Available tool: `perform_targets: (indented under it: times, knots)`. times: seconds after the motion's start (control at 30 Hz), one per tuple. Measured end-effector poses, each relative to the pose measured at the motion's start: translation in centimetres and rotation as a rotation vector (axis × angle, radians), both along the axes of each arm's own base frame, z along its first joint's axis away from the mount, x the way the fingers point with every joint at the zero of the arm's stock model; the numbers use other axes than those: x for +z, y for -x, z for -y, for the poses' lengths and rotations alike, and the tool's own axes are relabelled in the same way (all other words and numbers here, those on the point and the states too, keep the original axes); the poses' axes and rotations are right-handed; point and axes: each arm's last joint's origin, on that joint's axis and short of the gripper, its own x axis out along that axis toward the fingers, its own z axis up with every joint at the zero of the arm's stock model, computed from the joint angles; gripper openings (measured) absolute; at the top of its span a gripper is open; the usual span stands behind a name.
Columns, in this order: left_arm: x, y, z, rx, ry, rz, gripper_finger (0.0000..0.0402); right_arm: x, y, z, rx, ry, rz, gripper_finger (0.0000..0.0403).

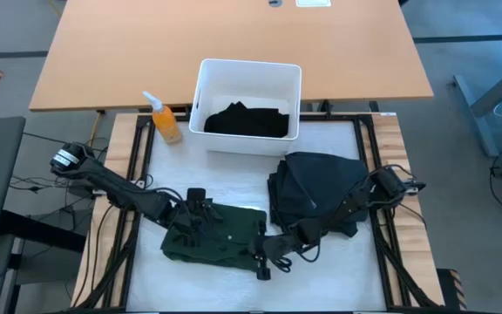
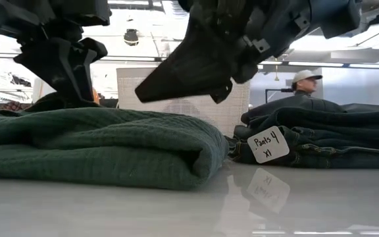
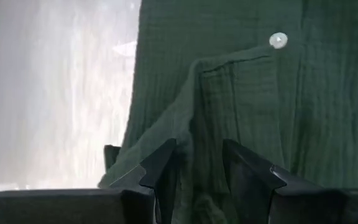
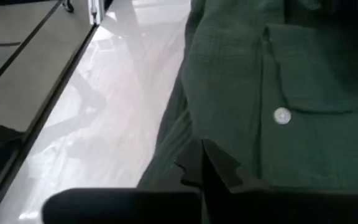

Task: Fold laundry
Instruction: Fold the green polo shirt from the white laundry organizer

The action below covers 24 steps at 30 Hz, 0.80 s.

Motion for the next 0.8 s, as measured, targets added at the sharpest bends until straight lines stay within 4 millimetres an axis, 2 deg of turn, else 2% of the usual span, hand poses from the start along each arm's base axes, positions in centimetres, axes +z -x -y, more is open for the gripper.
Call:
perform_targets:
  times: [0.13, 0.27, 0.37, 0.47, 0.57, 0.8]
  knots:
    - [0.0, -0.1, -0.2, 0.006, 0.007, -0.004, 0.0119, 0.0, -0.1, 0.2, 0.017, 0.013, 0.0, 0.0047]
    - [-0.1, 0.0, -0.7, 0.037, 0.001, -0.024, 0.0114, 0.0, -0.2, 0.2, 0.014, 0.009, 0.01, 0.0045]
    - [-0.2, 0.1, -1.1, 0.083, -0.013, -0.038, 0.0091, -1.7, -0.6, 0.4, 0.004, 0.01, -0.011, 0.0027]
    - [-0.3, 0.3, -1.5, 0.097, -0.023, -0.065, 0.005, -3.7, -0.9, 0.4, 0.022, -0.007, -0.044, 0.0012]
    - [-0.5, 1.0, -1.7, 0.094, -0.06, -0.142, 0.0009, -4.2, -1.0, 0.3, 0.015, -0.038, -0.053, 0.0012]
    - [0.6, 3.1, -3.0, 0.153, -0.176, -0.383, 0.0001, -4.5, -1.0, 0.2, 0.016, -0.049, -0.065, 0.0029]
